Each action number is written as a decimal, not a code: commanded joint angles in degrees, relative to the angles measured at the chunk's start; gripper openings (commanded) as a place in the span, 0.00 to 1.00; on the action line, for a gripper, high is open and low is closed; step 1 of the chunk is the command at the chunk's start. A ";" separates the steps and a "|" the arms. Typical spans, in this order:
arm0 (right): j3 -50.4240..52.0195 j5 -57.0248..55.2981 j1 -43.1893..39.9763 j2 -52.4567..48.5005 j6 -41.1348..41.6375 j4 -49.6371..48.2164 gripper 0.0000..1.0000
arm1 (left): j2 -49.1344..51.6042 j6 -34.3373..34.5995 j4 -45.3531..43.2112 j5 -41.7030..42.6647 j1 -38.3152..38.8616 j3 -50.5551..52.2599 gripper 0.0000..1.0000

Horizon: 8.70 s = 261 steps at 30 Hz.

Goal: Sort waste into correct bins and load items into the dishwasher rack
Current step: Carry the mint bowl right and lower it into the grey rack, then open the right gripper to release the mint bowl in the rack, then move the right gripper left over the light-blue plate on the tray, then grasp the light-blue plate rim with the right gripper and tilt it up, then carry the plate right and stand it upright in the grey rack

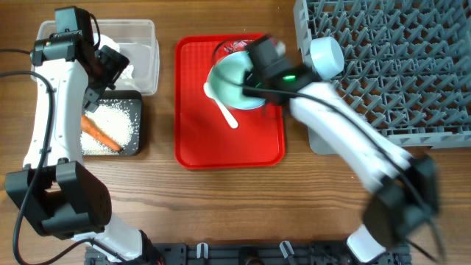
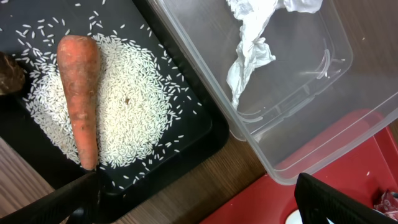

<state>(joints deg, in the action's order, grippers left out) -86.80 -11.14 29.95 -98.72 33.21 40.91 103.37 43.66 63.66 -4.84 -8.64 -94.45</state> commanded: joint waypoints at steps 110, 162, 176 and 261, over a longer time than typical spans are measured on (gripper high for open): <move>2.62 -44.02 -17.18 -18.47 -57.11 -28.59 1.00 | -1.57 0.72 0.07 -0.59 0.07 -0.07 1.00; 2.51 12.02 4.90 -6.29 7.32 -0.42 0.89 | -1.57 0.72 0.07 -0.59 0.07 -0.07 1.00; 2.73 8.15 4.35 -14.43 21.70 1.79 0.68 | -1.57 0.72 0.07 -0.59 0.07 -0.07 1.00; 1.20 -34.51 -28.61 9.18 -30.18 -19.74 0.04 | -1.57 0.72 0.07 -0.59 0.07 -0.07 1.00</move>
<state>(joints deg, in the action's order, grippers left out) -84.58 -33.01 3.92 -89.71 15.14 23.53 103.37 43.66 63.68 -4.84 -8.64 -94.45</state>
